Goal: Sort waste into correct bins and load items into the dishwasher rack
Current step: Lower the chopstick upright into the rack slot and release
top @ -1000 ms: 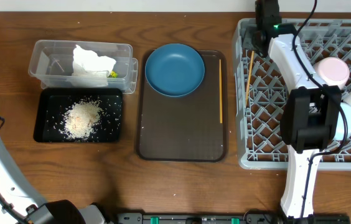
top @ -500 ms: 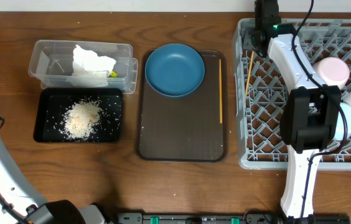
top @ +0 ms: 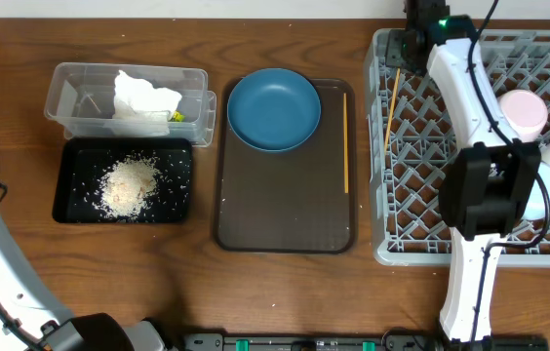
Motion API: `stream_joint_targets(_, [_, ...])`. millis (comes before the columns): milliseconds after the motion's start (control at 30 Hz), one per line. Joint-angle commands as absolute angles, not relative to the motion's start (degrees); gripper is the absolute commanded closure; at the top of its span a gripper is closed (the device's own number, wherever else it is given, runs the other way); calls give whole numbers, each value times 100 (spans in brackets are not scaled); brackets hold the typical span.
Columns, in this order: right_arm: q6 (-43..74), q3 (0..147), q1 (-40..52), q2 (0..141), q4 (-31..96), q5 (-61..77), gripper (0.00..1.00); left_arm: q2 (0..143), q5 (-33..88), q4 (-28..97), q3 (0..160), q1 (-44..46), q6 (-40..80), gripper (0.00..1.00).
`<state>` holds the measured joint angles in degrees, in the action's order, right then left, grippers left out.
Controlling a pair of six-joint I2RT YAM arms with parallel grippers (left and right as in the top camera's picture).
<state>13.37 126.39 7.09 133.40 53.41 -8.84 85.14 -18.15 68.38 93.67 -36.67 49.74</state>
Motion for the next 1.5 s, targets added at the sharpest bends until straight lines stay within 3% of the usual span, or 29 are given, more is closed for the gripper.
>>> stream_joint_targets(0, [1634,12938,864,13242,5804,-821,58,8562,-1865,6855,9397,-3691,5026,11])
stream_joint_targets(100, [1850,12886,934,13244,6302,-552,64,8562,-1865,6855,9397,-3691,5026,11])
stream_joint_targets(267, [2176,12578,1059,13246,6834,-397,85,8562,-1865,6855,9397,-3691,5026,11])
stream_joint_targets(967, [2486,11815,1079,13251,6635,-860,78,8562,-1865,6855,9397,-3691,5026,11])
stream_joint_targets(1467, [2635,11159,1090,13253,5647,-921,78,8562,-1865,6855,9397,-3691,5026,11])
